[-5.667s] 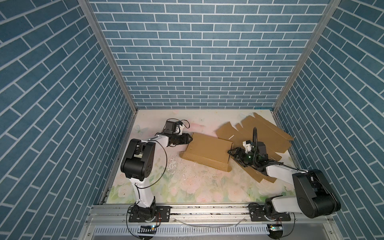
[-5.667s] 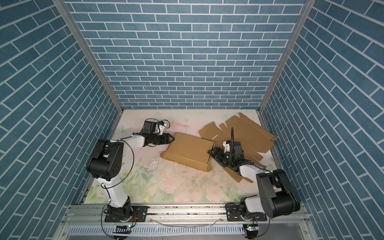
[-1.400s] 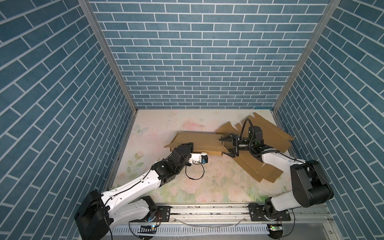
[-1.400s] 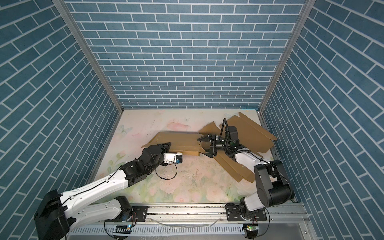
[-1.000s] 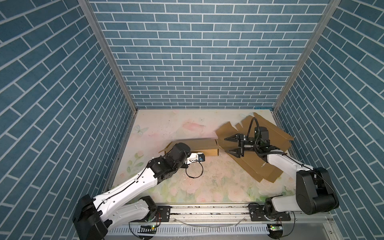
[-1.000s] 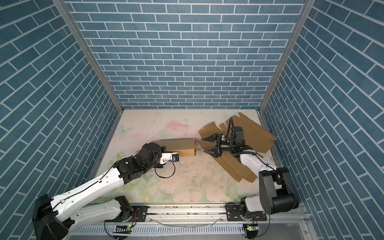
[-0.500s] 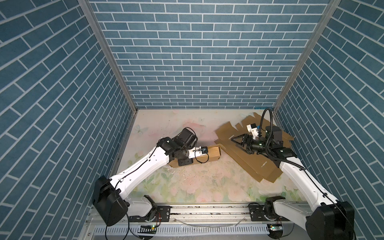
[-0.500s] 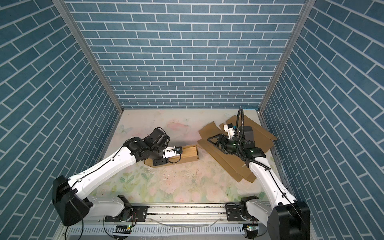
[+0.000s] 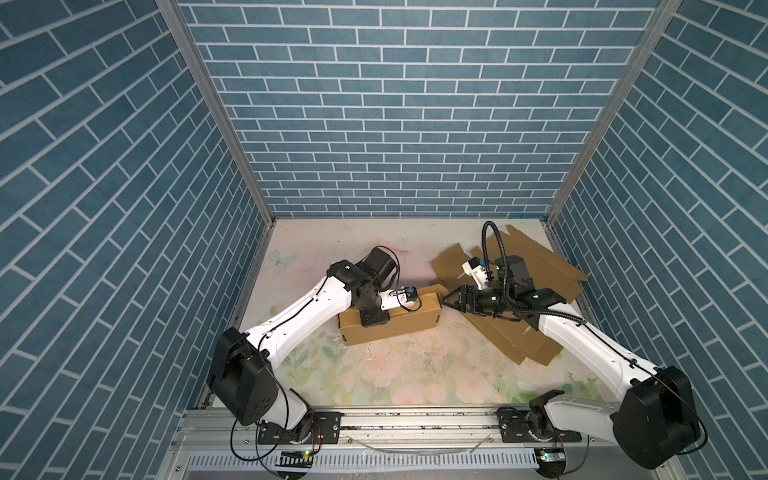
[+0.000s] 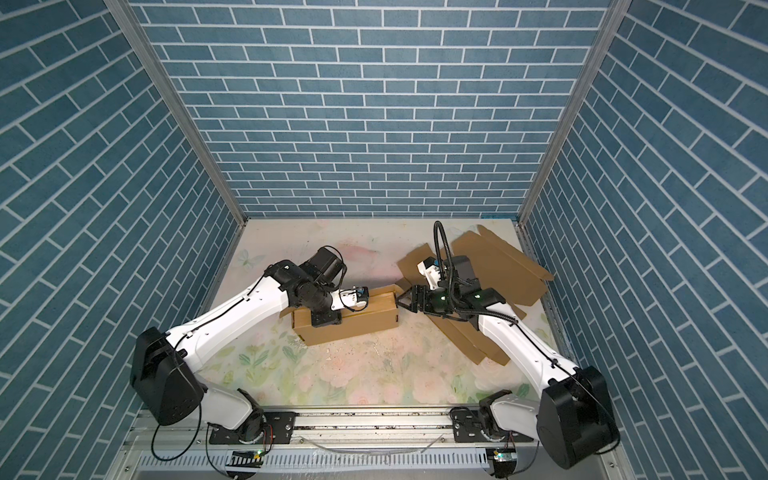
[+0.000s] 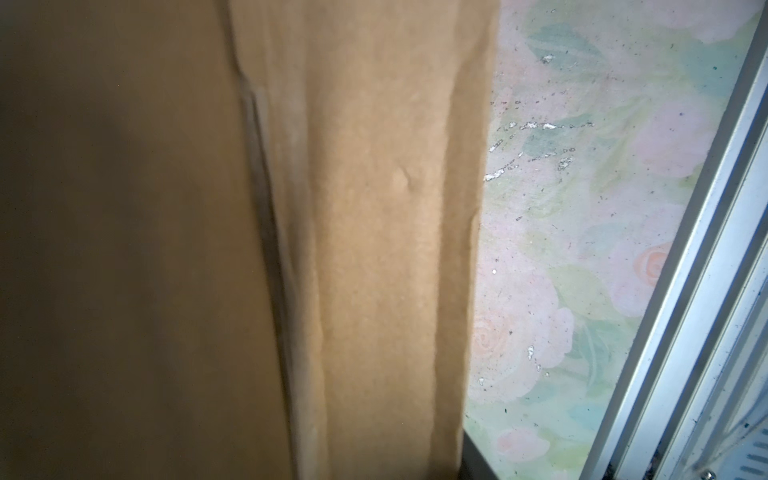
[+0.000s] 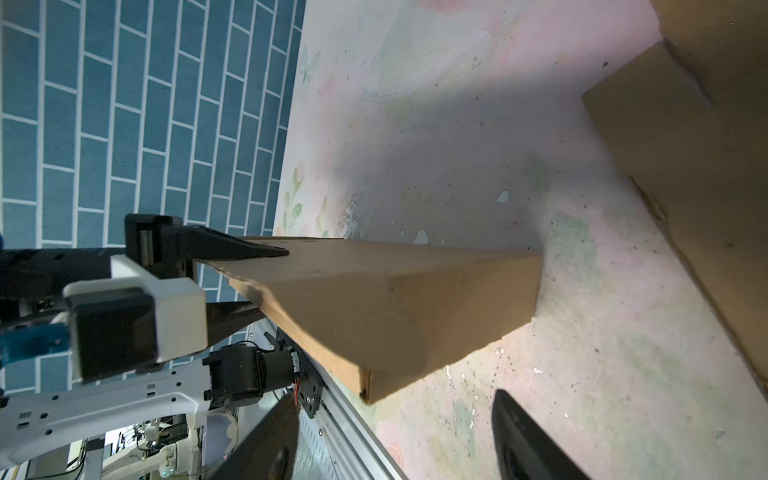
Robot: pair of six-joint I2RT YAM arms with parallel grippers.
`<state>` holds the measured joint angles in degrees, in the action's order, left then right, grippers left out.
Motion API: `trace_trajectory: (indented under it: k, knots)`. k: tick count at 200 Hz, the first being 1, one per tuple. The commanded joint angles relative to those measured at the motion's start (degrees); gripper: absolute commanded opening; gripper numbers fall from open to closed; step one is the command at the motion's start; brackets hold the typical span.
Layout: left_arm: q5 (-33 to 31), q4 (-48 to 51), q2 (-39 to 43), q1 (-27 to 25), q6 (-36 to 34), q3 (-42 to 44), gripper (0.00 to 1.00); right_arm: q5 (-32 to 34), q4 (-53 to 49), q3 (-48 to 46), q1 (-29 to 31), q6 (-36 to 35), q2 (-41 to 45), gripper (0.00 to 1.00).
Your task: Fold the paper box
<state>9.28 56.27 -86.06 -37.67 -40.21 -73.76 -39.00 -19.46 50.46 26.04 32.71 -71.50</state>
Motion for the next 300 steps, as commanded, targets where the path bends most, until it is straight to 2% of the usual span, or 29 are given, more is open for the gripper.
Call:
trace_trajectory:
  k: [1, 61, 99, 116, 152, 193, 218, 262, 300]
  knots:
    - [2.7, 0.1, -2.8, 0.4, 0.2, 0.6, 0.45, 1.7, 1.5, 4.2, 0.9, -1.7, -2.0, 0.7]
    - [3.4, -0.8, -3.8, 1.0, -0.3, 0.6, 0.45, 4.3, 2.3, 5.6, 2.8, -1.7, -6.6, 0.61]
    - [4.0, -1.2, -5.2, 1.1, -0.4, 0.2, 0.44, 13.1, -4.6, 5.6, 4.0, -7.1, -10.9, 0.39]
    - [4.1, -1.1, -5.6, 1.2, -0.6, -0.2, 0.43, 12.5, -6.0, 6.2, 4.1, -7.6, -10.8, 0.41]
    - [3.8, -1.4, -5.6, 1.4, -0.7, 0.3, 0.43, 13.3, -12.5, 11.6, 3.6, -13.4, -6.9, 0.59]
    - [4.3, -2.0, -6.4, 1.7, -0.7, 0.4, 0.42, 20.0, -22.9, 19.7, 3.7, -23.2, -7.9, 0.62]
    - [4.6, -1.8, -7.1, 1.8, -0.8, -0.2, 0.42, 22.6, -25.7, 23.7, 4.7, -26.4, -9.6, 0.6]
    - [4.7, -1.5, -7.2, 1.8, -0.8, -0.8, 0.41, 25.3, -30.0, 29.3, 6.5, -29.3, -13.0, 0.5]
    - [4.9, -1.7, -7.1, 1.8, -0.8, -0.6, 0.4, 26.1, -31.2, 32.3, 8.0, -29.8, -15.0, 0.37]
